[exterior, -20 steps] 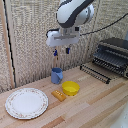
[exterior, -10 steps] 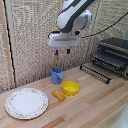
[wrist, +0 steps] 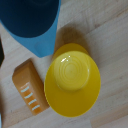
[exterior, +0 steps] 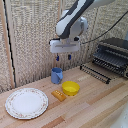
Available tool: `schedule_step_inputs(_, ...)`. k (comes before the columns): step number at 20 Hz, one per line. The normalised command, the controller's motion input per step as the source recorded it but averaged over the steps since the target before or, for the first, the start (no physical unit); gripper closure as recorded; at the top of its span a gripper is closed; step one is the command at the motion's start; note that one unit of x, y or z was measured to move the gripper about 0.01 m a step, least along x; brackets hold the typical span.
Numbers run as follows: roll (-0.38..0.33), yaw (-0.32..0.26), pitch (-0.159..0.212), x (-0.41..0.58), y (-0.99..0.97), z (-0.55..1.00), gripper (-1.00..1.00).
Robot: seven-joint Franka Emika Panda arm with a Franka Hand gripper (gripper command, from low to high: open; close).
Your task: Carefully approach the cobalt cup with your gripper. Make sure to hold the cobalt cup delicately with your gripper. Carefully elevate the cobalt cup, moving it off the surface. Position the cobalt cup to hover above the alabaster dining ware. Gently lower the cobalt cup onto the alabaster dining ware. Gradually release your hold on the cobalt cup.
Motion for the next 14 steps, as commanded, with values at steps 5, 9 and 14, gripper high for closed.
schedule_step_inputs(5,-0.038,0.0,0.047,0.322,-0.09,-0.32,-1.0)
schedule_step_inputs(9,-0.014,0.003,0.0,0.318,-0.1,-0.24,-1.0)
schedule_step_inputs(14,-0.02,0.0,0.074,0.047,-0.13,-0.21,-1.0)
